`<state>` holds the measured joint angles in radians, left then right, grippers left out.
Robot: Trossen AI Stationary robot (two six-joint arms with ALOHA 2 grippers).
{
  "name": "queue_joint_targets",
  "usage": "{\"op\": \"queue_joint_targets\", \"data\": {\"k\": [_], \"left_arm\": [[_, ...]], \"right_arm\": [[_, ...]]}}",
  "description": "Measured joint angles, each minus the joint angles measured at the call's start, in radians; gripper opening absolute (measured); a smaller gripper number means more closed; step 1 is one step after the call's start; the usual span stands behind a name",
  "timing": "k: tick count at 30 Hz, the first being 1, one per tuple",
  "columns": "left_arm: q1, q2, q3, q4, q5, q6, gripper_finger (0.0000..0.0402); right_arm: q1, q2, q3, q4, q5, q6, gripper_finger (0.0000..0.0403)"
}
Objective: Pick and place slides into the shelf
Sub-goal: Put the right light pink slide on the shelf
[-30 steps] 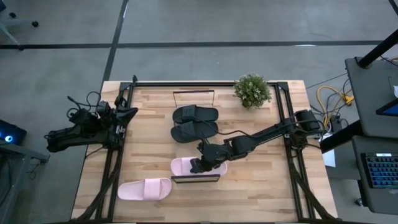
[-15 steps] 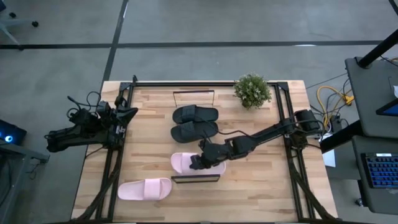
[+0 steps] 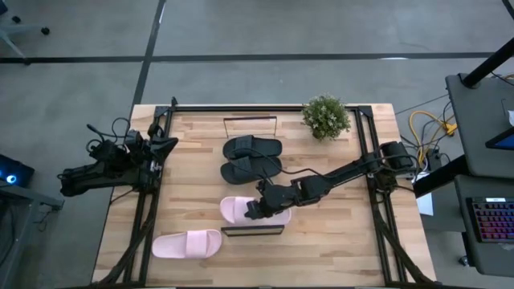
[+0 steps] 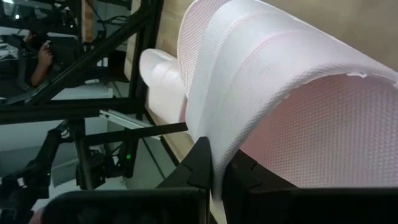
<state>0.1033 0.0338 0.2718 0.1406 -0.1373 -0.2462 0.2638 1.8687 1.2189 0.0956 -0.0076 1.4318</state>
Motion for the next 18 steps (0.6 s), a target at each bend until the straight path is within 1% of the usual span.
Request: {"op": "queue_joint_targets", "data": {"k": [3, 5, 18], "left_arm": [[0.0, 0.0, 0.0, 0.0, 0.0, 0.0, 0.0004], [0.0, 0.0, 0.0, 0.0, 0.0, 0.0, 0.0004], [0.0, 0.0, 0.0, 0.0, -0.008, 0.021, 0.0004]], "right_arm": [[0.0, 0.0, -0.004, -0.002, -0.008, 0.002, 0.0008], [0.001, 0.0, -0.004, 0.012, -0.033, 0.004, 0.0008], [0.005, 0.0, -0.024, 0.014, -0.045, 0.008, 0.0008]]}}
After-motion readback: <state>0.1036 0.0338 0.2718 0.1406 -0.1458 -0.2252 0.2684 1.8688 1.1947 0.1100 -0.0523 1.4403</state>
